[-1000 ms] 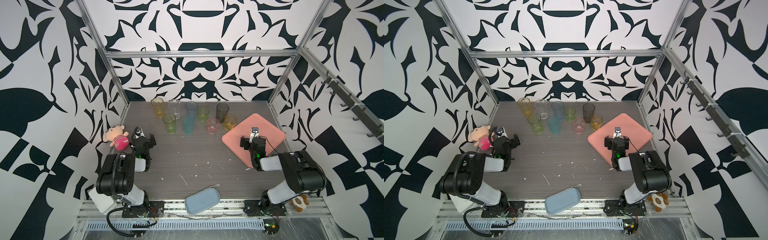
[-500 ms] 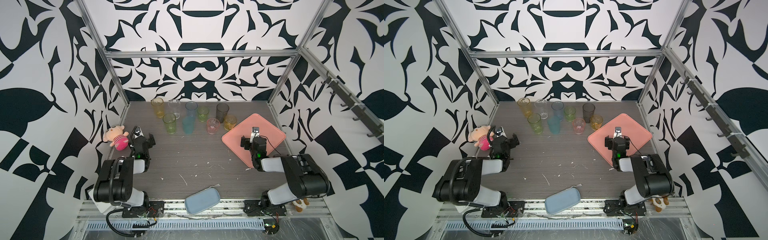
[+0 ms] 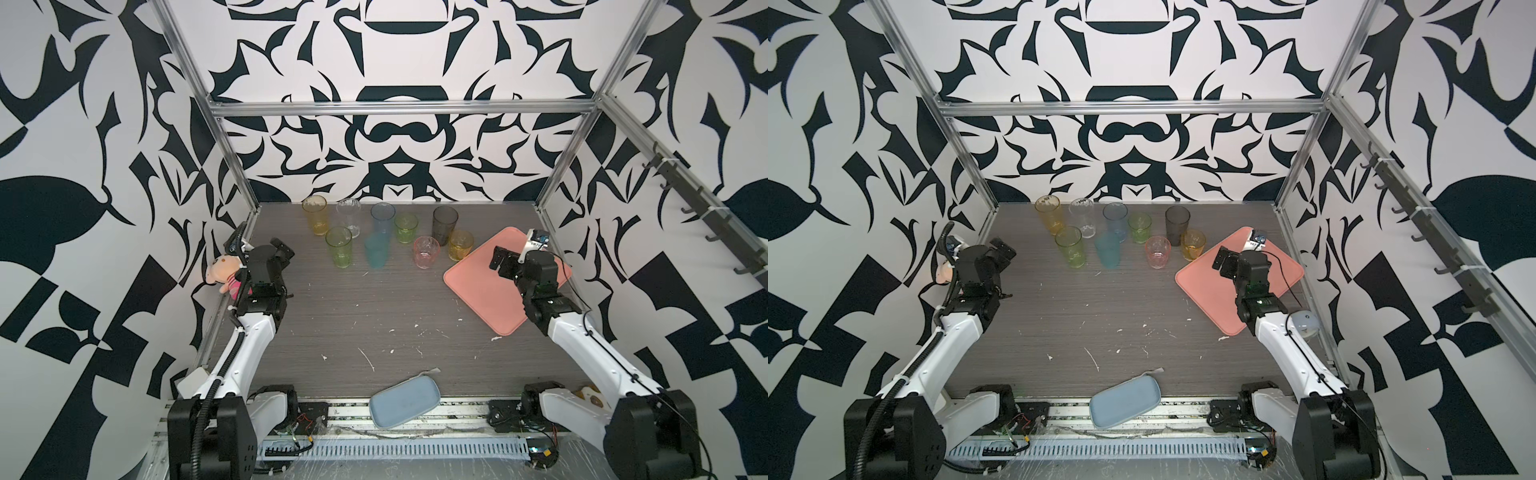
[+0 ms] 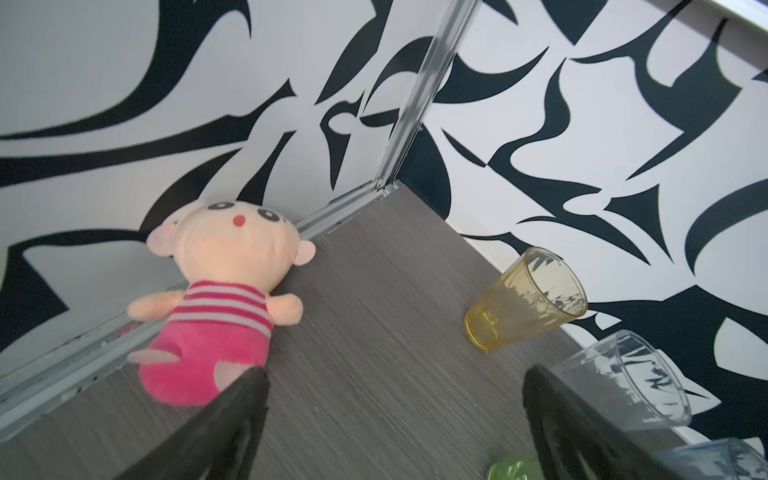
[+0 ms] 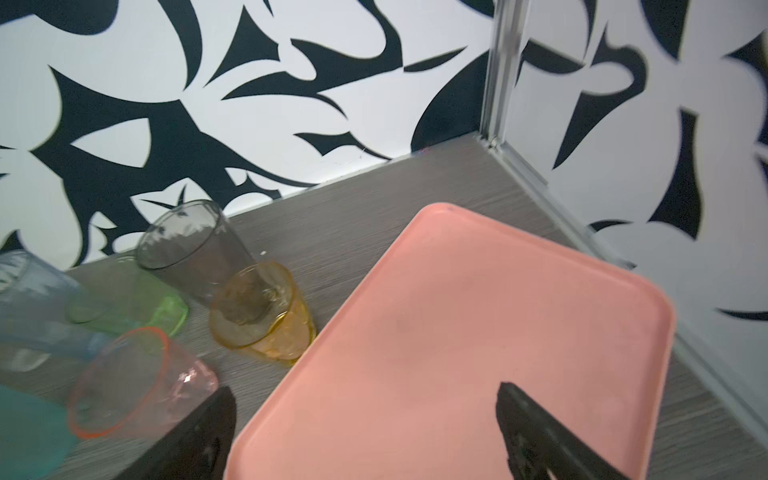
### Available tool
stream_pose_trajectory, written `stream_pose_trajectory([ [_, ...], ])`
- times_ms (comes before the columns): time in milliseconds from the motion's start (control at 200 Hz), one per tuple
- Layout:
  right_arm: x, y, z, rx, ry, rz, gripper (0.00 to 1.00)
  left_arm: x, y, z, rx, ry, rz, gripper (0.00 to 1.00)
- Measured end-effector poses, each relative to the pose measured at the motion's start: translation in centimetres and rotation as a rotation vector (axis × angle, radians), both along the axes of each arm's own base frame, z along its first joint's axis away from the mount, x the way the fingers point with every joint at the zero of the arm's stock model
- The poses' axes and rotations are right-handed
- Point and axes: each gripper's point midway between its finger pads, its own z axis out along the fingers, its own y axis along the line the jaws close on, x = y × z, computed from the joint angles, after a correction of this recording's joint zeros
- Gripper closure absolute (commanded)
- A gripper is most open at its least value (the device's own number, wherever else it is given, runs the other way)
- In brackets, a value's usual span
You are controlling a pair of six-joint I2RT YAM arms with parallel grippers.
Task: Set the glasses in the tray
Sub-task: 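Move the right gripper down to the near corner of the pink tray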
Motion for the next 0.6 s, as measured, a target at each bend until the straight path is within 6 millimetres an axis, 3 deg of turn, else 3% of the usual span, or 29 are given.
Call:
stream_pose_trajectory([
  [100, -0.7, 2.0, -0.6, 0.084, 0.056, 0.092, 0.10, -0.5, -0.5, -0.8, -0.058, 0.066, -0.010, 0.00],
  [255, -2.4, 4.2, -3.8, 0.142, 0.224, 0.181, 0.11, -1.0, -1.8, -2.5, -0.120, 0.143, -0.064, 0.01],
  [600, -4.5, 8.7, -9.1, -0.009, 0.513, 0.292, 0.13, -0.7, -4.8, -5.1, -0.201, 0.234, -0.223, 0.00],
])
